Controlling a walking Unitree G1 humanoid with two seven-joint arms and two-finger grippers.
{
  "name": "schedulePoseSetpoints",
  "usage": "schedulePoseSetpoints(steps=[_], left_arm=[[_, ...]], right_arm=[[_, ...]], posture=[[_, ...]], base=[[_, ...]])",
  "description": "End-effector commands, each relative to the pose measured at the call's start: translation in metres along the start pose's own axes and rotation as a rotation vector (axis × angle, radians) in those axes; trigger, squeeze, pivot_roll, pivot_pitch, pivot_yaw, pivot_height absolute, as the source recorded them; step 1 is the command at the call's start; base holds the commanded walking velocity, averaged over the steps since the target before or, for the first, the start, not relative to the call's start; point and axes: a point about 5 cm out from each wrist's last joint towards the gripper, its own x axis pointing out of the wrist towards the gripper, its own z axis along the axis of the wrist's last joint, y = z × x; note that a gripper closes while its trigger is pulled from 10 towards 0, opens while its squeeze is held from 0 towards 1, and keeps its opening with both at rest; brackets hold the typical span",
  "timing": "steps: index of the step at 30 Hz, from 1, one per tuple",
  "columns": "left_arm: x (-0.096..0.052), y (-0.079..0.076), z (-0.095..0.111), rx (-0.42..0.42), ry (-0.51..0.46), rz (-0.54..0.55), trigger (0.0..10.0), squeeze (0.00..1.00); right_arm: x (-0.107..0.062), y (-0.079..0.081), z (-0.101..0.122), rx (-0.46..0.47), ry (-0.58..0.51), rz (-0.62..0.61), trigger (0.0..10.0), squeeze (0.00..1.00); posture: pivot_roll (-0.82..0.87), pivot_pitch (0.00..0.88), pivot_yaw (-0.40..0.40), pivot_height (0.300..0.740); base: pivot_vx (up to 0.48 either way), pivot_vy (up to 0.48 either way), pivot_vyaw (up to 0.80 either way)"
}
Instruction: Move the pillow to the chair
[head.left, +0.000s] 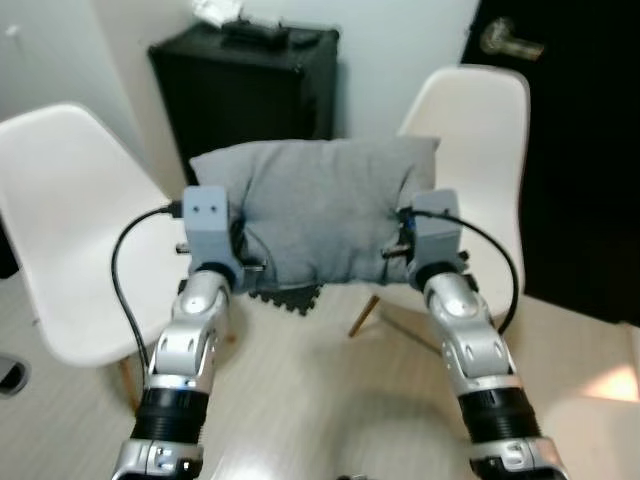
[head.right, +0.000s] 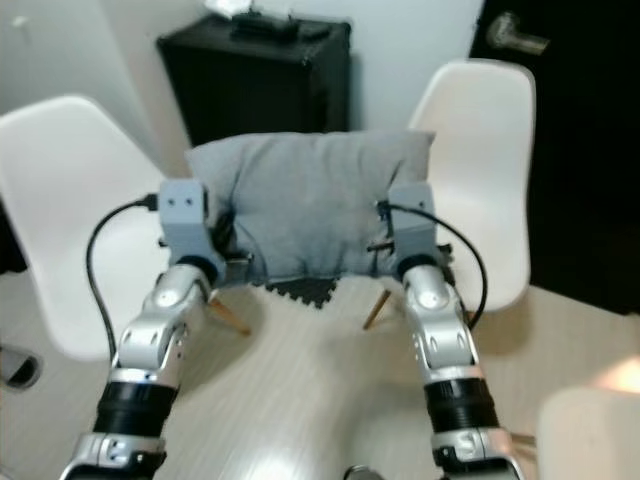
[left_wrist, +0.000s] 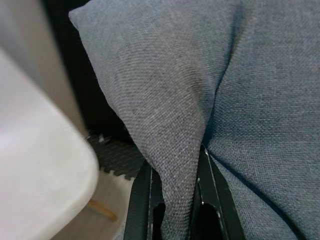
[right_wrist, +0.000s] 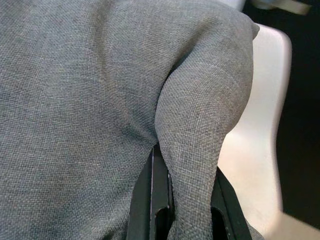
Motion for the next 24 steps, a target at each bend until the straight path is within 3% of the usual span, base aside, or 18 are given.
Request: schedulePoseSetpoints(steps=[1, 6, 12, 19, 22, 24], left_arm=[[0.000, -0.010, 0.001, 0.032, -0.024, -0.034, 10.0, 0.00], [0.001, -0.010, 0.003, 0.009, -0.023, -0.039, 10.0, 0.00], [0.003, -0.012, 0.003, 0.040, -0.026, -0.063, 10.0, 0.00], [0.000, -0.016, 0.000, 0.128, -0.038, -0.101, 10.0, 0.00], [-0.002, -0.011, -0.003, 0.160, -0.034, -0.093, 10.0, 0.00], [-0.001, -0.003, -0.004, 0.126, -0.019, -0.063, 10.0, 0.00]], right_arm=[[-0.001, 0.012, 0.005, 0.014, -0.029, 0.046, 10.0, 0.00], [-0.001, 0.016, 0.007, -0.001, -0.036, 0.066, 10.0, 0.00], [-0.003, 0.014, 0.003, -0.009, -0.020, 0.059, 10.0, 0.00], [-0.004, 0.007, -0.003, 0.031, 0.017, 0.004, 10.0, 0.00], [-0.005, 0.003, -0.008, 0.068, 0.046, -0.036, 10.0, 0.00], [-0.005, 0.003, -0.007, 0.060, 0.046, -0.036, 10.0, 0.00]], posture=[[0.01, 0.059, 0.022, 0.740], [0.00, 0.062, 0.038, 0.740], [0.00, 0.076, 0.020, 0.740], [0.01, 0.090, 0.019, 0.740], [0.02, 0.095, 0.016, 0.740], [0.01, 0.093, 0.024, 0.740]], base=[[0.000, 0.000, -0.80], [0.000, 0.000, -0.80], [0.000, 0.000, -0.80], [0.000, 0.000, -0.80], [0.000, 0.000, -0.80], [0.000, 0.000, -0.80]])
